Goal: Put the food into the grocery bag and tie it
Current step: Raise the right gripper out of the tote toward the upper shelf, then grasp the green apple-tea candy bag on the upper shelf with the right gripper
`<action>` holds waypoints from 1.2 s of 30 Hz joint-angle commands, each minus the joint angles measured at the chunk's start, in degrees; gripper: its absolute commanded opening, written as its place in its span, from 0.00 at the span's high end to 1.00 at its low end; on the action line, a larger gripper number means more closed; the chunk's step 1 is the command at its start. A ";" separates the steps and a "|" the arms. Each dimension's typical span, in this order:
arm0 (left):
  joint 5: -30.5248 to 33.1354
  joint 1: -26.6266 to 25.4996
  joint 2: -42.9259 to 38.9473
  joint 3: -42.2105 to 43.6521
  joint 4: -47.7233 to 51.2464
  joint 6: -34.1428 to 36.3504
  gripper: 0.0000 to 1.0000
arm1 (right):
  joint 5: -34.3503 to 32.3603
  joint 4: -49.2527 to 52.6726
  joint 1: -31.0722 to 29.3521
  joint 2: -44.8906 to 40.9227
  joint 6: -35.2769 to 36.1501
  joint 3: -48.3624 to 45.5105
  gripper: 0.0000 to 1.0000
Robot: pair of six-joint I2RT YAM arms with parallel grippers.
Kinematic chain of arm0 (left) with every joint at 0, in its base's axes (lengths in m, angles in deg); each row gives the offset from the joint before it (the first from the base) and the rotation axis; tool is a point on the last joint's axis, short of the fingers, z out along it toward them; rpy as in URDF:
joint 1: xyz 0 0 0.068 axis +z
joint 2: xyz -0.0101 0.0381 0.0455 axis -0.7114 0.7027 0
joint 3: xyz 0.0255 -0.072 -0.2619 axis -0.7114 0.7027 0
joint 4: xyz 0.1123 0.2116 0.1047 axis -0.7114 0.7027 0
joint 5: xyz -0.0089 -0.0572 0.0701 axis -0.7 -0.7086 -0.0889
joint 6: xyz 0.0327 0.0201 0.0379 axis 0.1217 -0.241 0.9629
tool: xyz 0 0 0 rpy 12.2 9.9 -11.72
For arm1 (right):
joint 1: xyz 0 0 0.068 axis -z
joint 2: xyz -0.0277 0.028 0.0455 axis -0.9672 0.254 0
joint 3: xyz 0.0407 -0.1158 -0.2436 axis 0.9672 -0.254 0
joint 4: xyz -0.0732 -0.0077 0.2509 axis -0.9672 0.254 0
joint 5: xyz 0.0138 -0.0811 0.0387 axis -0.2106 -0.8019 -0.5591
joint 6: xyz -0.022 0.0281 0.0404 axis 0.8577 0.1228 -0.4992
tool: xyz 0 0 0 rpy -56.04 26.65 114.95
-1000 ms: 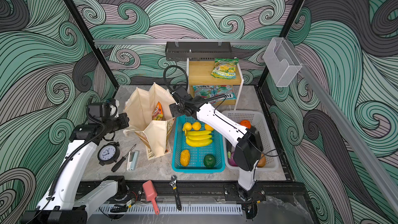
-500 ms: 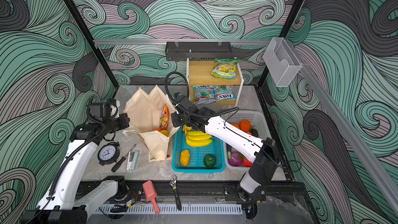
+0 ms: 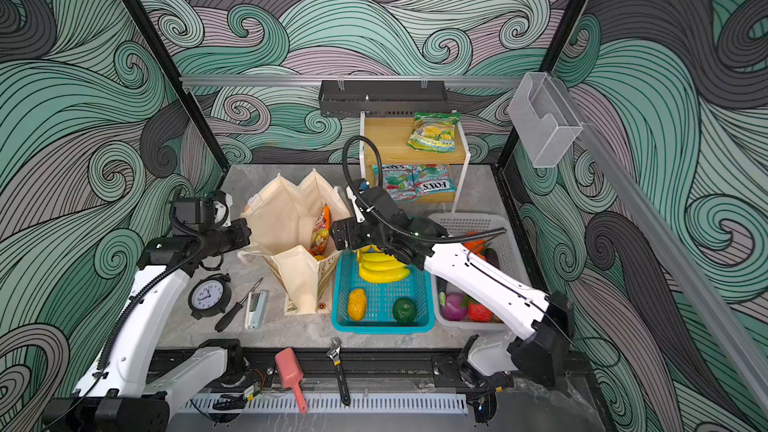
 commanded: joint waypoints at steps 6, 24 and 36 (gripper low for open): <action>-0.75 0.57 -0.14 -0.20 -0.99 -0.08 1.00 | 3.22 2.78 18.55 -8.99 4.46 7.22 0.00; -0.85 0.58 -0.95 -0.20 -1.00 0.18 1.00 | 9.11 0.26 41.44 1.80 3.23 16.68 0.10; -1.44 0.62 -0.95 -0.11 -1.09 0.14 1.00 | 10.80 -0.61 44.04 5.90 3.51 17.87 0.07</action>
